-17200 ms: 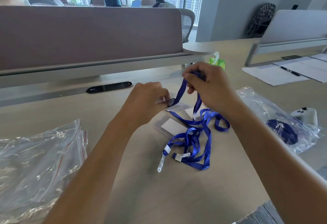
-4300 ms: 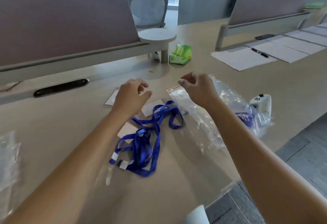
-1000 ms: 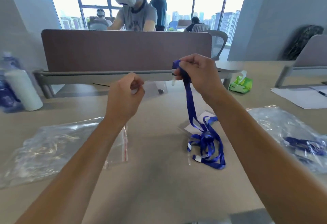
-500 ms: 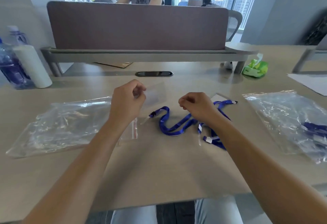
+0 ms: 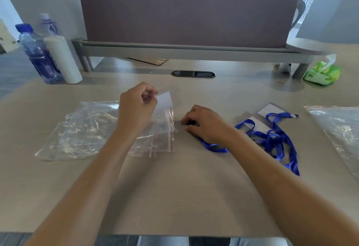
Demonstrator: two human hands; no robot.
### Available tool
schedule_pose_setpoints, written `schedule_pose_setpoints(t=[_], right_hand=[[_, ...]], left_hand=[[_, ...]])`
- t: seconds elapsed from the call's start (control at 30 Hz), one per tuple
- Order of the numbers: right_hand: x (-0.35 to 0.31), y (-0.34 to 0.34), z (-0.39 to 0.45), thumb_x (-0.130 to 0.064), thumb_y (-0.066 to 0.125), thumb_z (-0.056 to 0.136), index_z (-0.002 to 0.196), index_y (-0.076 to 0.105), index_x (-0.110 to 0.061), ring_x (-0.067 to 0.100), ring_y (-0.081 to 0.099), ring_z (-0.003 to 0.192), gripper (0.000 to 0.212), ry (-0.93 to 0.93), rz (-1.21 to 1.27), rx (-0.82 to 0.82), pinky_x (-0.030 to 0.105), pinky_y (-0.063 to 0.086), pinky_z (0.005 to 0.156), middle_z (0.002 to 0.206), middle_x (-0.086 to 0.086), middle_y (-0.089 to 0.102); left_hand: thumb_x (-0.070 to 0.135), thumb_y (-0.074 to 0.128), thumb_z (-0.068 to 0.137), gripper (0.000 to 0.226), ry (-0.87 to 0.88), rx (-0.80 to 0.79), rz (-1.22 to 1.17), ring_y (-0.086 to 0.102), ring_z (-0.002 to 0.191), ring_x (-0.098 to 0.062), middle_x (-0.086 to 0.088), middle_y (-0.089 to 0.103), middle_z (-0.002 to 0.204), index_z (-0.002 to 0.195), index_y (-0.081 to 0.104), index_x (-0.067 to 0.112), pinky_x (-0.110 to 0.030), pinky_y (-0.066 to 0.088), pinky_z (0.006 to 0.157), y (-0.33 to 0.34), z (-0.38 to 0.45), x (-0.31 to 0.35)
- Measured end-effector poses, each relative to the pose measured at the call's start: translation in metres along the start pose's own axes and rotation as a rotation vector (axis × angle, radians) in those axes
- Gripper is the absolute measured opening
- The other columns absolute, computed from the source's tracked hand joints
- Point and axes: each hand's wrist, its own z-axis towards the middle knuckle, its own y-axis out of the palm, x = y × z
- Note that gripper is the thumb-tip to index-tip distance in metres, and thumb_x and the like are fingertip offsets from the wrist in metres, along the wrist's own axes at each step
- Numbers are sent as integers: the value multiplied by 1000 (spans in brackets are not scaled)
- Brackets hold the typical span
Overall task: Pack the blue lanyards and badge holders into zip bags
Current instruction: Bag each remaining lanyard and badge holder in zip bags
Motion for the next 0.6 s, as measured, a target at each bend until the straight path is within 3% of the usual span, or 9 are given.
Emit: schedule_pose_setpoints(t=[0.1,0.2,0.27,0.33,0.4,0.5,0.6], right_hand=[[2,4,1,-30,55,103,117,72,-25,19,60,102,22,-31,-90,43,32,46,81,115,-3,60],[8,2,-1,-27,53,104,112,71,-23,19,62,99,21,39,-83,119,36,50,84,112,-4,65],[18,-4,-4,-21,56,102,107,72,-22,16,65,92,17,144,70,269,34,54,84,103,-6,70],[30,-16,-8,-15,61,100,101,74,-24,8,68,82,15,231,351,427,22,55,78,94,-8,74],[38,-32,-13,-10,64,99,99,75,-26,8,72,84,19,260,596,522,22,58,78,93,-9,77],[42,-53,-16,-9,67,98,101,77,-24,16,74,94,18,247,776,576,32,62,85,98,-5,79],[44,-67,-20,-9,68,97,105,78,-18,13,74,97,16,183,795,566,29,61,89,101,-5,79]], left_hand=[[-1,65,84,19,-15,3,-11,62,74,4,13,68,82,93,74,13,-1,44,70,-2,-1,-5],[0,65,83,20,-6,-26,-29,63,74,3,10,71,84,92,75,14,-1,43,70,2,-5,-3],[1,66,84,20,-7,-50,-53,64,77,3,12,71,85,93,75,16,-2,44,72,5,-5,0],[0,66,85,21,7,-65,-74,67,80,0,11,73,87,93,76,17,-4,47,74,9,-5,6],[0,67,85,21,37,-109,-89,69,83,-5,8,75,89,94,77,17,-9,51,77,15,-6,15],[3,69,87,19,84,-266,-135,69,85,-4,6,75,91,97,78,17,-10,53,80,33,-7,37],[9,71,88,18,128,-362,-100,69,85,-4,8,75,91,97,78,24,-18,56,82,60,-5,55]])
